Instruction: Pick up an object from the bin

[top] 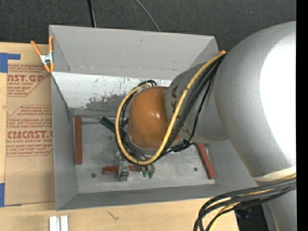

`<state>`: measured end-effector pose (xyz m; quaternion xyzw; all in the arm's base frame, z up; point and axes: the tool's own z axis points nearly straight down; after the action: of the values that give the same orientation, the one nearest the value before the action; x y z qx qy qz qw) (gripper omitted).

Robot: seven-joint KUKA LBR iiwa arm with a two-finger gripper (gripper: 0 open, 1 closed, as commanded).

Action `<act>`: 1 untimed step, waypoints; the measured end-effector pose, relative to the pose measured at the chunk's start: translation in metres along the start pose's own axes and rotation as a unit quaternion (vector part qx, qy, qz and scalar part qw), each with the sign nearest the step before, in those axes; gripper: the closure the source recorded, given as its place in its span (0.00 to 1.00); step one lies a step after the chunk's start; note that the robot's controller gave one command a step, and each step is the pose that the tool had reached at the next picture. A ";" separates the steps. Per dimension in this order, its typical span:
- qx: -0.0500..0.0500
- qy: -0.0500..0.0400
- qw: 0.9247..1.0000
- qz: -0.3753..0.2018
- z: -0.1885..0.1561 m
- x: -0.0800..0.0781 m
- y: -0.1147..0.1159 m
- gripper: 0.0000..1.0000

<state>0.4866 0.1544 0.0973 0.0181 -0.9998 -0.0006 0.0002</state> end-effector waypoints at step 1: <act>0.000 0.001 1.000 0.000 -0.008 0.001 0.000 1.00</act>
Offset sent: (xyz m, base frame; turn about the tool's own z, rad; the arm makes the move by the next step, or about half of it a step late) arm -0.0001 0.0000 0.0779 0.0000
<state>0.4860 0.1544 0.1054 0.0183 -0.9998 -0.0004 0.0010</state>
